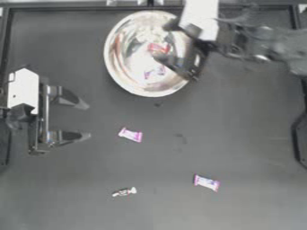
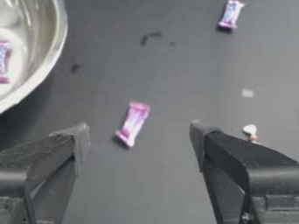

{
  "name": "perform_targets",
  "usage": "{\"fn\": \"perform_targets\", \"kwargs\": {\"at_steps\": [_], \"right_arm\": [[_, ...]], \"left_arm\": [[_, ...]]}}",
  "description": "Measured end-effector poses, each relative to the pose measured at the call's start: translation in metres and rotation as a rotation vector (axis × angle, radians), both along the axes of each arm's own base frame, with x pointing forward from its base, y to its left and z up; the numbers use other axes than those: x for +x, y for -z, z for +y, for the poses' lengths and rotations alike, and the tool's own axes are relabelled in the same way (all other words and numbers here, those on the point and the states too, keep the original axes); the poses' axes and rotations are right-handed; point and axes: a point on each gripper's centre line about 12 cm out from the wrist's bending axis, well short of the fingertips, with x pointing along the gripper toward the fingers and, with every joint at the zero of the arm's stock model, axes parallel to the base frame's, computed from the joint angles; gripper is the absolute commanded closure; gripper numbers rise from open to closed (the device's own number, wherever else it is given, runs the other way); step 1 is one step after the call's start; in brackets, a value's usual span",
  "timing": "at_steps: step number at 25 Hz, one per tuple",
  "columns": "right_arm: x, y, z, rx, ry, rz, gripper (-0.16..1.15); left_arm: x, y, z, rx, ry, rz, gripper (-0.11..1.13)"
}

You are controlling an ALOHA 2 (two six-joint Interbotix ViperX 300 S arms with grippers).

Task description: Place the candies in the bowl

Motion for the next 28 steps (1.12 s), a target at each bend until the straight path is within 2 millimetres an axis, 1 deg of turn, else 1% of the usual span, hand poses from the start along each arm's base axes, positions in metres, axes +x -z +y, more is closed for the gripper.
{"fn": "perform_targets", "kwargs": {"at_steps": [2, 6, 9, 14, 18, 21, 24, 28], "right_arm": [[-0.014, 0.0, 0.016, 0.008, -0.026, -0.018, -0.01], [-0.041, -0.003, 0.041, 0.019, -0.066, -0.055, -0.01], [-0.065, -0.001, 0.064, 0.041, -0.101, -0.08, -0.01], [-0.088, 0.006, 0.092, 0.065, -0.168, -0.085, -0.01], [-0.102, 0.008, 0.102, 0.101, -0.181, -0.105, -0.01], [-0.113, 0.011, 0.108, 0.119, -0.188, -0.117, -0.01], [-0.12, 0.011, 0.112, 0.13, -0.198, -0.137, -0.01], [-0.126, 0.011, 0.114, 0.146, -0.194, -0.154, -0.01]], "left_arm": [[0.0, -0.001, 0.0, 0.002, 0.002, -0.001, 0.03], [0.002, 0.002, 0.002, 0.004, -0.005, 0.011, 0.03], [0.006, 0.003, 0.004, 0.005, -0.006, 0.024, 0.03], [0.013, 0.005, 0.006, 0.015, -0.002, 0.058, 0.03], [0.021, 0.009, 0.011, 0.019, -0.002, 0.118, 0.03], [0.03, 0.017, 0.017, 0.029, 0.006, 0.21, 0.04], [0.044, 0.021, 0.022, 0.079, 0.033, 0.279, 0.04], [0.061, 0.028, 0.029, 0.138, 0.062, 0.353, 0.05]]}}
